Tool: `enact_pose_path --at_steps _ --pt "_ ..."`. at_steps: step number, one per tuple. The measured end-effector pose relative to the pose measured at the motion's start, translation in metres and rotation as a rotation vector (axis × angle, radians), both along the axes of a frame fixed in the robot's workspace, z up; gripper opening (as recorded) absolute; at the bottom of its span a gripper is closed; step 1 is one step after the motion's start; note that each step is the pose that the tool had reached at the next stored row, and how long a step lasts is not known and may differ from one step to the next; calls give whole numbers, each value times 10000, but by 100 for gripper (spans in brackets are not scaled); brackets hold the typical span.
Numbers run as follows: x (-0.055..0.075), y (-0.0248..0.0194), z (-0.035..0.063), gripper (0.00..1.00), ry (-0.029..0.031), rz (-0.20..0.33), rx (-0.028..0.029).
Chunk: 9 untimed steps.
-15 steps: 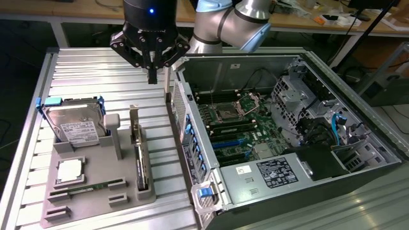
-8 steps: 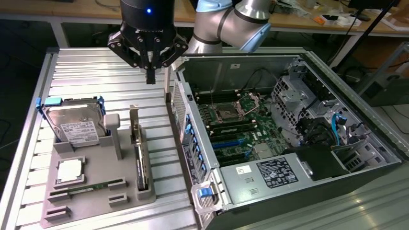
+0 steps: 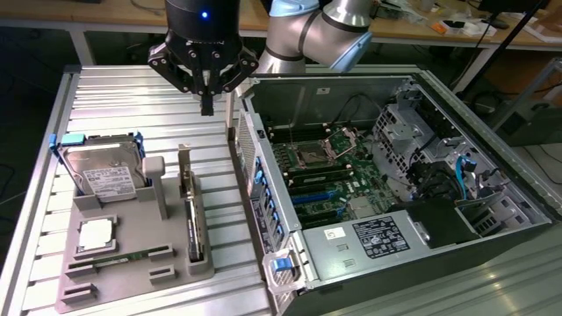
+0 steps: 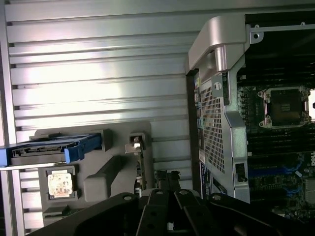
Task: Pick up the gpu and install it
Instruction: 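Pick up the gpu and move the gpu toward the slot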
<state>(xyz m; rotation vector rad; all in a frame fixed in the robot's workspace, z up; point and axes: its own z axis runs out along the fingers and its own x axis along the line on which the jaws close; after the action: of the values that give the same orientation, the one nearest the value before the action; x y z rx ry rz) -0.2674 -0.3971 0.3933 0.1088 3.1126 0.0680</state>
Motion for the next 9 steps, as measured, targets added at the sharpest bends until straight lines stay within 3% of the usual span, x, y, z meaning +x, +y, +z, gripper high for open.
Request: enact_pose_path --at_steps 3,8,9 --pt "0 0 0 11 0 0 0" --pt "0 0 0 36 0 0 0" --pt "0 0 0 36 0 0 0"
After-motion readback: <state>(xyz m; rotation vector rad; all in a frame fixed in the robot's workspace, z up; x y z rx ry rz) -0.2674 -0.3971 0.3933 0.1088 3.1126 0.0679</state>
